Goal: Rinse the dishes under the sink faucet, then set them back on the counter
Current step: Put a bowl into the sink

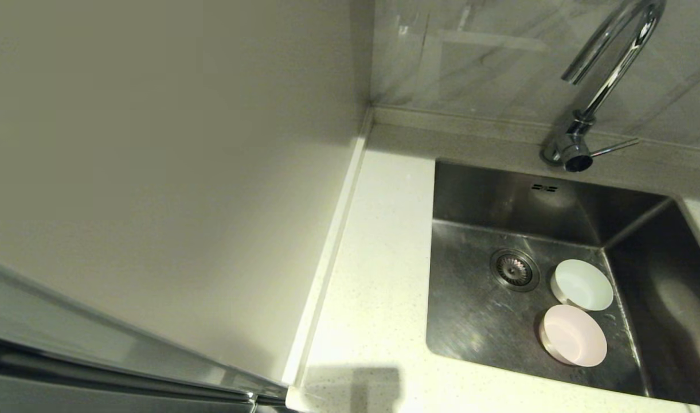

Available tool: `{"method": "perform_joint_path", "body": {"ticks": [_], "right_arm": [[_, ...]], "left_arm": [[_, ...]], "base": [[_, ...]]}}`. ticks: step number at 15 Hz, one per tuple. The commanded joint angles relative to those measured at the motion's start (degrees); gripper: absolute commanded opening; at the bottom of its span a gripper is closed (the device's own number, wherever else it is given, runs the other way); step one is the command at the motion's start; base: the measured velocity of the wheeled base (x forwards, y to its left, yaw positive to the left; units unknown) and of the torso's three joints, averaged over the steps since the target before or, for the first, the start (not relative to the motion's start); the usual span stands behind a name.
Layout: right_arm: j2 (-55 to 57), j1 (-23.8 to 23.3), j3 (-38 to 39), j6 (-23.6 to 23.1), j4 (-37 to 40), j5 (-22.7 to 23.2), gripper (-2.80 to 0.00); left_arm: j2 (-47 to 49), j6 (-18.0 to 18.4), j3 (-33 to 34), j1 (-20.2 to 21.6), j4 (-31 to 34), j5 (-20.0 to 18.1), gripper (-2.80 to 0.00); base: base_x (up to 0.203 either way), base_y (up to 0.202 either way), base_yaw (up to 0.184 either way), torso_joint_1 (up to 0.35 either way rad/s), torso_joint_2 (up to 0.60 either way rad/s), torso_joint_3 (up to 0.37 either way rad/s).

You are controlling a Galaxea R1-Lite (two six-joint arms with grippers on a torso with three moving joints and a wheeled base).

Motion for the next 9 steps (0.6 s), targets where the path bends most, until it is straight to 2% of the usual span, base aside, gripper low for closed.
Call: {"method": "perform_joint_path", "body": {"ticks": [1, 9], "right_arm": [[-1.86, -0.05, -0.03, -0.58, 0.33, 1.14, -2.80], [-5.17, 0.05, 0.57, -1.05, 0.72, 2.71, -2.80]], "left_arm": [[-0.18, -0.04, 0.00, 0.00, -0.02, 0.02, -2.80], [-0.18, -0.04, 0.00, 0.00, -0.02, 0.02, -2.80]], "base": [[0.000, 0.000, 0.000, 0.000, 0.00, 0.000], [0.000, 0.000, 0.000, 0.000, 0.00, 0.000]]}}
